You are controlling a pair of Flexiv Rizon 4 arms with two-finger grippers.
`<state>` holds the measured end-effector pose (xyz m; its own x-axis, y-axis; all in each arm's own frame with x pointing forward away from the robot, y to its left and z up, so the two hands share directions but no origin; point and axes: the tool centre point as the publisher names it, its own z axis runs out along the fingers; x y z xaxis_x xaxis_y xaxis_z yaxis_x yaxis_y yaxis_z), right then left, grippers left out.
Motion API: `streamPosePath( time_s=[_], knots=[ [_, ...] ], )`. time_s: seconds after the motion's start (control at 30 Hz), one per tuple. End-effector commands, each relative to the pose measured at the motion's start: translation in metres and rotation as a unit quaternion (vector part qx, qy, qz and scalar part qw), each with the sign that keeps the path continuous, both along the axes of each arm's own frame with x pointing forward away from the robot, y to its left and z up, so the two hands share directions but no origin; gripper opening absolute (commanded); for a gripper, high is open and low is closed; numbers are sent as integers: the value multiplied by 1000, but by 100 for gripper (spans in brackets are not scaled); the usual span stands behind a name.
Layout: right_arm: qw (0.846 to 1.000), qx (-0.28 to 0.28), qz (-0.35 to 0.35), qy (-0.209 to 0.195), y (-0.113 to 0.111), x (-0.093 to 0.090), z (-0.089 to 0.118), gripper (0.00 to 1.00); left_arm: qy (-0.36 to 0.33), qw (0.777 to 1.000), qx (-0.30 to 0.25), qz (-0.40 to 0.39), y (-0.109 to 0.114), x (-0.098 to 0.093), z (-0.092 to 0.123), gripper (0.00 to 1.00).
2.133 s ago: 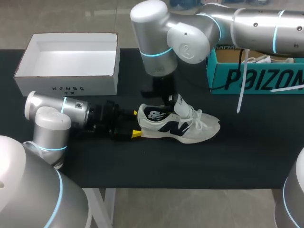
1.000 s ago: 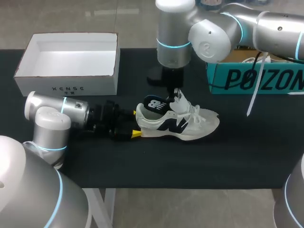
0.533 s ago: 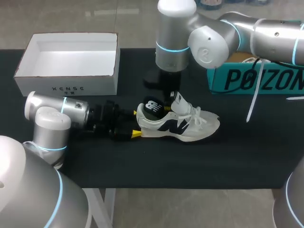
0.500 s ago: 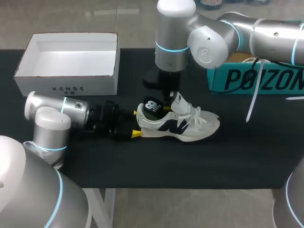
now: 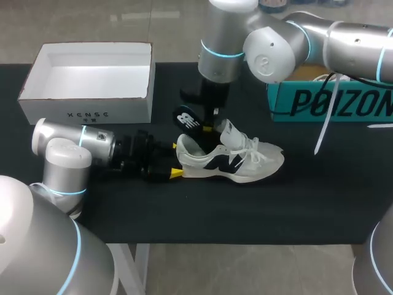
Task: Take the shoe out of the shoebox, open the shoe tongue, remove and reinsert the insole, then place the shoe into the shoebox
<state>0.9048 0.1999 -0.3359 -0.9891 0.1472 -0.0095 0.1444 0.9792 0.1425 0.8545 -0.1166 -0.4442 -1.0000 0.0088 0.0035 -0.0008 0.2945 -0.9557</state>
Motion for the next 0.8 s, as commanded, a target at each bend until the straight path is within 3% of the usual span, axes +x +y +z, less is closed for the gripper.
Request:
streamPosePath(
  time_s=[0.03, 0.47, 0.57, 0.8],
  knots=[
    [1000, 14, -4, -17, -6, -1, 20, 0, -1, 1000, -1, 0, -3, 0, -5, 0],
    [991, 74, -19, -111, 5, 14, 121, 0, -1, 1000, -1, 0, -3, 0, -5, 0],
    [989, 93, -32, -115, 8, 16, 142, 0, -1, 1000, -1, 0, -3, 0, -5, 0],
    [989, 93, -32, -115, 8, 16, 142, 0, -1, 1000, -1, 0, -3, 0, -5, 0]
  ],
)
